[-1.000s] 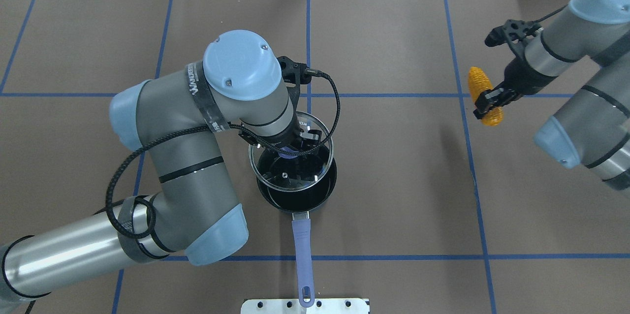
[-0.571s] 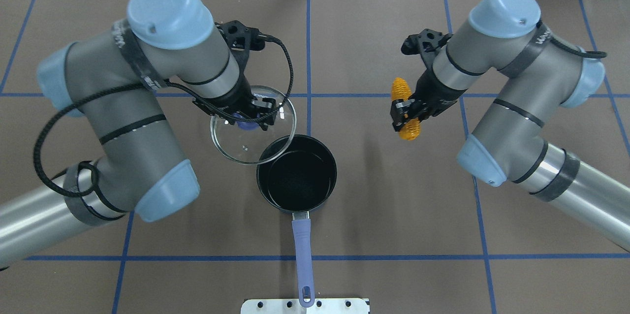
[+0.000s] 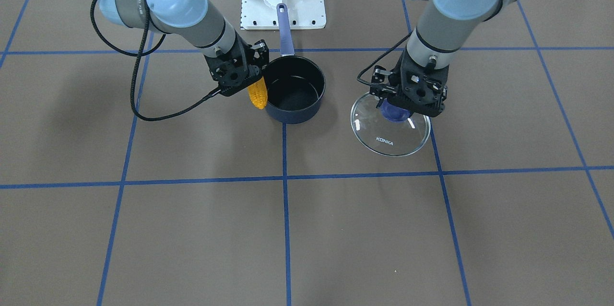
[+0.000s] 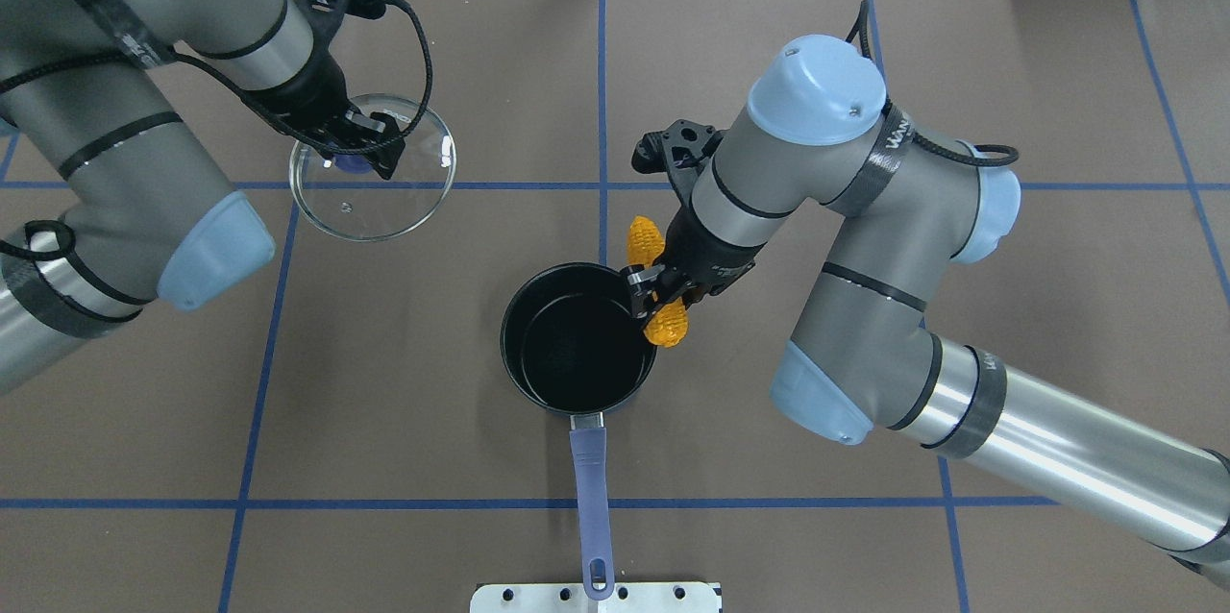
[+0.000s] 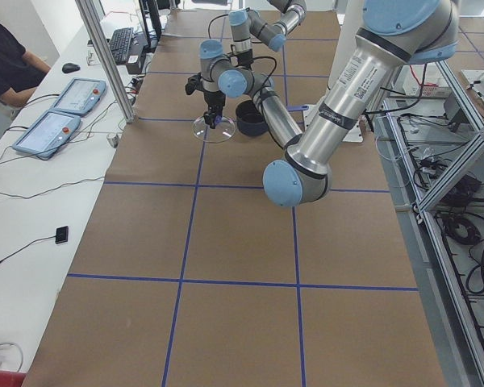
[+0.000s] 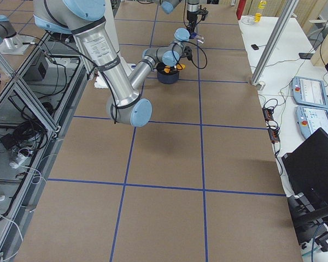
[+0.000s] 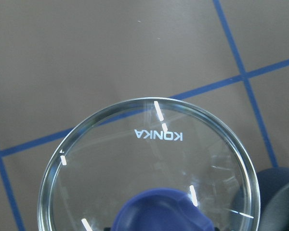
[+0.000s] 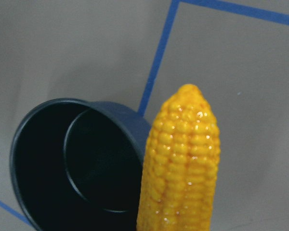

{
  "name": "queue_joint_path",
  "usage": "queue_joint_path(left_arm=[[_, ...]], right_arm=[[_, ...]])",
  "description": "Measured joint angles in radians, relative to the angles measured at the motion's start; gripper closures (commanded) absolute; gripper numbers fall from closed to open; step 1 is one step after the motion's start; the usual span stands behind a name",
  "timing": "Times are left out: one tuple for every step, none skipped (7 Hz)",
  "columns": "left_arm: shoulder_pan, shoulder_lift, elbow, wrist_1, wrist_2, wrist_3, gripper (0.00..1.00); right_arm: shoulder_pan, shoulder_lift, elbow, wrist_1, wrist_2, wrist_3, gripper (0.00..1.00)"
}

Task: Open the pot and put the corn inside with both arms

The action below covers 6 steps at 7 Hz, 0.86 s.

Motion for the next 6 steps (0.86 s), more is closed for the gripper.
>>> queue_joint_path(left_arm=[[-0.035, 0.016, 0.021, -0.005, -0.014, 0.063, 0.37], [-0.061, 0.029, 0.041, -0.007, -0.019, 0.113, 0.37], [-0.083, 0.05, 0.059, -0.014, -0.021, 0.16, 0.37], [-0.104, 0.083, 0.077, -0.042, -0.022, 0.203, 0.37], [-0.12, 0.135, 0.094, -0.105, -0.025, 0.23, 0.37], [-0.128, 0.198, 0.103, -0.182, -0.04, 0.241, 0.37]], right_arm=[[-0.029, 0.017, -0.005, 0.0, -0.009, 0.005, 0.53], [-0.049, 0.025, -0.006, 0.0, -0.014, 0.013, 0.01], [-0.059, 0.029, -0.006, 0.001, -0.015, 0.035, 0.0], [-0.063, 0.032, -0.005, 0.002, -0.012, 0.07, 0.0], [-0.064, 0.036, -0.003, 0.004, -0.009, 0.089, 0.0], [-0.064, 0.039, 0.0, 0.007, -0.008, 0.097, 0.0]])
